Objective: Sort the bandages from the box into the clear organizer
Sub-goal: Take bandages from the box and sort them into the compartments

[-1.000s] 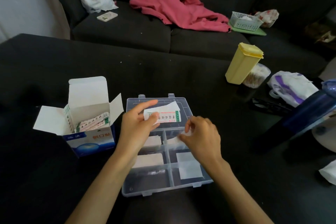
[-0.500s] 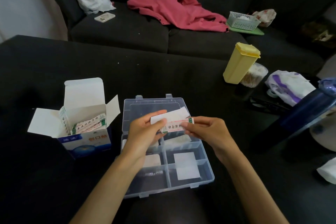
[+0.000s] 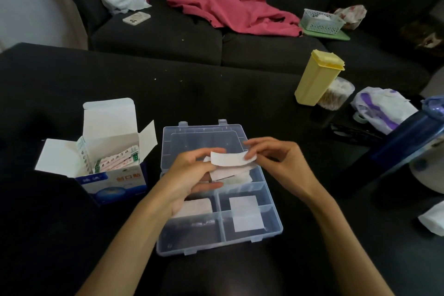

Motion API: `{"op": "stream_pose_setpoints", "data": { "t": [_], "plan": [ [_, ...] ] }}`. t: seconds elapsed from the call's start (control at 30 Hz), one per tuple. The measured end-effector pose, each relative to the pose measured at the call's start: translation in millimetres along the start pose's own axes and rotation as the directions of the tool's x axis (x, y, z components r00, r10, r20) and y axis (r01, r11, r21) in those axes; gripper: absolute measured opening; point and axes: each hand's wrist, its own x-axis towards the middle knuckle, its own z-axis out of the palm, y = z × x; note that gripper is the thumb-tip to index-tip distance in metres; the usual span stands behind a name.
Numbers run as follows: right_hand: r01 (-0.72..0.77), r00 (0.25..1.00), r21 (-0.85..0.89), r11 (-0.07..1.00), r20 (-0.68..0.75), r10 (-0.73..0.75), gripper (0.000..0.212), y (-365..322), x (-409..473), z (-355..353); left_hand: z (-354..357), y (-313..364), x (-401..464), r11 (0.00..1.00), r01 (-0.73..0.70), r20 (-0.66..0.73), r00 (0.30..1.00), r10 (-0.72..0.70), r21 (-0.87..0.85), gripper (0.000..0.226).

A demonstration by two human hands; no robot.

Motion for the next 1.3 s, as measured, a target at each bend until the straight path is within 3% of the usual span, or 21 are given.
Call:
{"op": "stream_pose_setpoints", "data": {
  "t": [0.13, 0.23, 0.3, 0.43, 0.63, 0.7, 0.83, 0.97, 1.13, 1.3],
  "plan": [
    [-0.007, 0.999, -0.077, 0.997, -0.043, 0.004, 0.027, 6, 2, 4, -3, 1, 1, 0.989, 0.028, -0.012, 0.999, -0.030, -0.142, 0.022],
    [0.001, 1.000, -0.133, 0.991, -0.023, -0.004, 0.029, 7, 3, 9, -2, 1, 2, 0.988, 0.039, -0.031, 0.999, -0.044, -0.148, 0.020],
    [-0.026, 0.999, -0.120, 0.992, -0.023, 0.023, 0.031, 8, 5, 14, -2, 0, 3, 0.999, -0.007, -0.062, 0.998, 0.005, -0.036, 0.022],
    [-0.170, 0.984, 0.168, 0.971, 0.075, 0.159, 0.022, 5, 12, 17, 1, -2, 5, 0.950, -0.198, -0.088, 0.970, 0.225, 0.242, 0.029],
    [-0.107, 0.992, -0.059, 0.993, 0.055, 0.110, 0.023, 7, 8, 11, 9, -14, 17, 0.828, -0.352, 0.001, 0.920, 0.391, 0.436, 0.027],
    [-0.101, 0.994, -0.195, 0.976, 0.025, 0.108, 0.020, 12, 8, 0, 5, -16, 18, 0.739, -0.355, -0.012, 0.898, 0.441, 0.573, 0.026],
    [-0.120, 0.988, -0.387, 0.914, 0.040, 0.147, 0.016, 17, 7, -3, -7, -13, 15, 0.417, -0.295, -0.021, 0.796, 0.605, 0.859, 0.022],
    [-0.108, 0.985, -0.515, 0.850, 0.063, 0.163, 0.014, 24, 9, 17, -7, -12, 10, 0.330, -0.314, 0.093, 0.835, 0.542, 0.890, 0.016],
    [-0.070, 0.983, -0.594, 0.802, 0.095, 0.156, 0.015, 25, 10, 29, 1, -14, 11, 0.192, -0.339, 0.231, 0.871, 0.434, 0.921, 0.026],
    [0.059, 0.975, -0.800, 0.598, 0.175, 0.137, 0.016, 17, 20, 26, 5, -17, 16, 0.008, -0.305, 0.280, 0.882, 0.380, 0.952, 0.026]
  ]
}}
